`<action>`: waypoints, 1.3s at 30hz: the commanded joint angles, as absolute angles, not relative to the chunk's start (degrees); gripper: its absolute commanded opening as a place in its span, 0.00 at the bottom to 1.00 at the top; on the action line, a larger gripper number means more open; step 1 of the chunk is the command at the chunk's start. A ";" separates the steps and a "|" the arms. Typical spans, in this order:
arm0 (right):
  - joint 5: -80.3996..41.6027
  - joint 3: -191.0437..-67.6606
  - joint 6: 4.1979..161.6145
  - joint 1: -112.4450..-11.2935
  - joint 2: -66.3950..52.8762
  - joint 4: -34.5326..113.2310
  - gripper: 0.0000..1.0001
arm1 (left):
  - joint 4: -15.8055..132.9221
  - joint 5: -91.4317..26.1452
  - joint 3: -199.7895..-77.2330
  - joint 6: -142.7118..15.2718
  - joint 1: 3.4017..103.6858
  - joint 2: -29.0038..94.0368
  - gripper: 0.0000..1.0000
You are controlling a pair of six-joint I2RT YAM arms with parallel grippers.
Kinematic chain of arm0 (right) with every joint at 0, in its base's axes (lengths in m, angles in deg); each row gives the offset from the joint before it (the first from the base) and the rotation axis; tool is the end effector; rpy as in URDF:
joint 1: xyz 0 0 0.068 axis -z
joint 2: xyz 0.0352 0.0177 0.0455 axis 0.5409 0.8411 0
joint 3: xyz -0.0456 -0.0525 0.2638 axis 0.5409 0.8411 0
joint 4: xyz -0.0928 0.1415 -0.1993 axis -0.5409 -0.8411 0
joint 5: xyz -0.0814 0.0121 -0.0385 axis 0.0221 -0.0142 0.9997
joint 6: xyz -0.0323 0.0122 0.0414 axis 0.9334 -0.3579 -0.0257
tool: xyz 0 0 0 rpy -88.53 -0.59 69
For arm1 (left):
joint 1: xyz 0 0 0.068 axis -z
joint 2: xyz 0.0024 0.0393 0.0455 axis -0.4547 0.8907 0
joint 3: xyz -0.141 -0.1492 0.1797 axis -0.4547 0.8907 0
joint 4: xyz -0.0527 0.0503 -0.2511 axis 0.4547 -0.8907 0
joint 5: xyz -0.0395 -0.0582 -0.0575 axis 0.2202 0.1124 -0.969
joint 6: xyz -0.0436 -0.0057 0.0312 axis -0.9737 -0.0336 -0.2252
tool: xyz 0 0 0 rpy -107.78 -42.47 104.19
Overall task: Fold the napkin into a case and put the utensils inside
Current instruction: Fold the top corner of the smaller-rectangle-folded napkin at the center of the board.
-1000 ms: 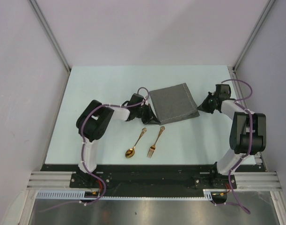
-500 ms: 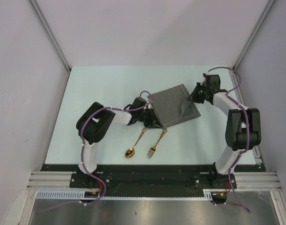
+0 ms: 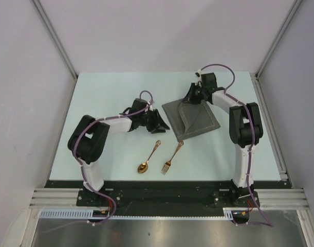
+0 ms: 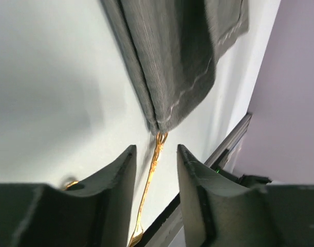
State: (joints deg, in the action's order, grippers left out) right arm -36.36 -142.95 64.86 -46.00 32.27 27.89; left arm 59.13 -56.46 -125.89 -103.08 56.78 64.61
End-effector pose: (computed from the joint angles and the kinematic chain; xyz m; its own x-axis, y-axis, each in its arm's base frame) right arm 0.4553 0.1226 0.1952 -0.8140 0.2009 -0.5451 -0.1797 0.8053 0.5651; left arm 0.3218 -0.2055 0.1495 -0.9671 -0.2052 -0.1505 -0.0097 0.6205 -0.7841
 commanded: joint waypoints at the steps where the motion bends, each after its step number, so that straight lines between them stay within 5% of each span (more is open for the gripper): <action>1: -40.58 -149.16 64.85 -47.15 35.38 28.96 0.00 | 61.98 -56.89 -125.40 -103.72 51.40 61.35 0.39; 11: -43.92 -154.70 65.46 -49.62 40.48 27.47 0.00 | 67.96 -58.22 -132.26 -109.88 51.83 67.85 0.12; 31: -46.74 -160.06 65.82 -51.02 46.28 25.71 0.04 | 66.56 -55.85 -130.41 -109.27 50.95 65.74 0.08; 39: -47.53 -162.00 66.78 -51.81 47.34 24.04 0.18 | 65.68 -53.65 -135.50 -104.98 50.60 67.15 0.13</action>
State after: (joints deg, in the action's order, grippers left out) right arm -45.76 -158.51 65.45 -50.96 46.98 24.96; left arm 65.06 -55.82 -131.03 -108.76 51.05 67.72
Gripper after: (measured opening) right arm 0.147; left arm 0.116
